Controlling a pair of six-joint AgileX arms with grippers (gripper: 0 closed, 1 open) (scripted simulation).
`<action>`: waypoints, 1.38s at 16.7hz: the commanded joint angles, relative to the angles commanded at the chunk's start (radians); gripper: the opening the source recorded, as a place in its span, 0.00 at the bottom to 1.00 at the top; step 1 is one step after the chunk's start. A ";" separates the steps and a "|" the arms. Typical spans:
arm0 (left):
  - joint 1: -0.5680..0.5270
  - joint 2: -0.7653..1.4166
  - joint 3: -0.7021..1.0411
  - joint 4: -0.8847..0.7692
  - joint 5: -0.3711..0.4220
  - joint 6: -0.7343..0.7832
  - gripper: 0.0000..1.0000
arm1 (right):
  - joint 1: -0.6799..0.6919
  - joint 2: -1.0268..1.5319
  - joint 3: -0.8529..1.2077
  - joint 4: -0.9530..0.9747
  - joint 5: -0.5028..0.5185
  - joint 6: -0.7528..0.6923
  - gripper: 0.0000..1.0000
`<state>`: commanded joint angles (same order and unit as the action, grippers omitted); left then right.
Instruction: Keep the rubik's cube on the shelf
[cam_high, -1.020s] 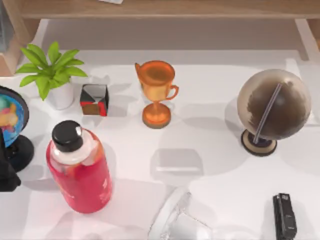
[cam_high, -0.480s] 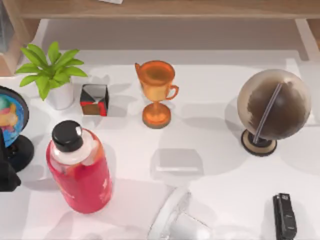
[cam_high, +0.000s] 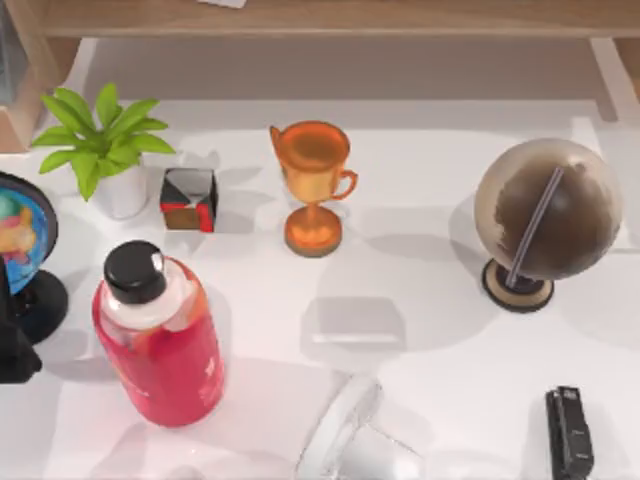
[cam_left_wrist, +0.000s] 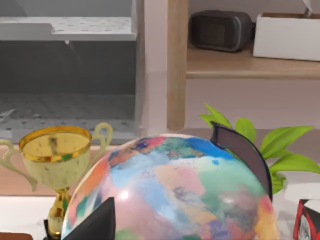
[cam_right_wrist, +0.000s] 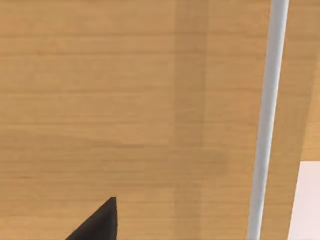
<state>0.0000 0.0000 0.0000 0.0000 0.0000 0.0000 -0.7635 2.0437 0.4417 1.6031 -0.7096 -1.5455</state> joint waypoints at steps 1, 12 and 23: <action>0.000 0.000 0.000 0.000 0.000 0.000 1.00 | -0.016 -0.003 0.019 -0.023 0.012 0.007 1.00; 0.000 0.000 0.000 0.000 0.000 0.000 1.00 | -0.149 -0.012 0.585 -0.763 0.260 0.268 1.00; 0.000 0.000 0.000 0.000 0.000 0.000 1.00 | 0.090 0.107 1.396 -1.952 0.484 0.716 1.00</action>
<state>0.0000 0.0000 0.0000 0.0000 0.0000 0.0000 -0.6739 2.1505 1.8372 -0.3491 -0.2252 -0.8292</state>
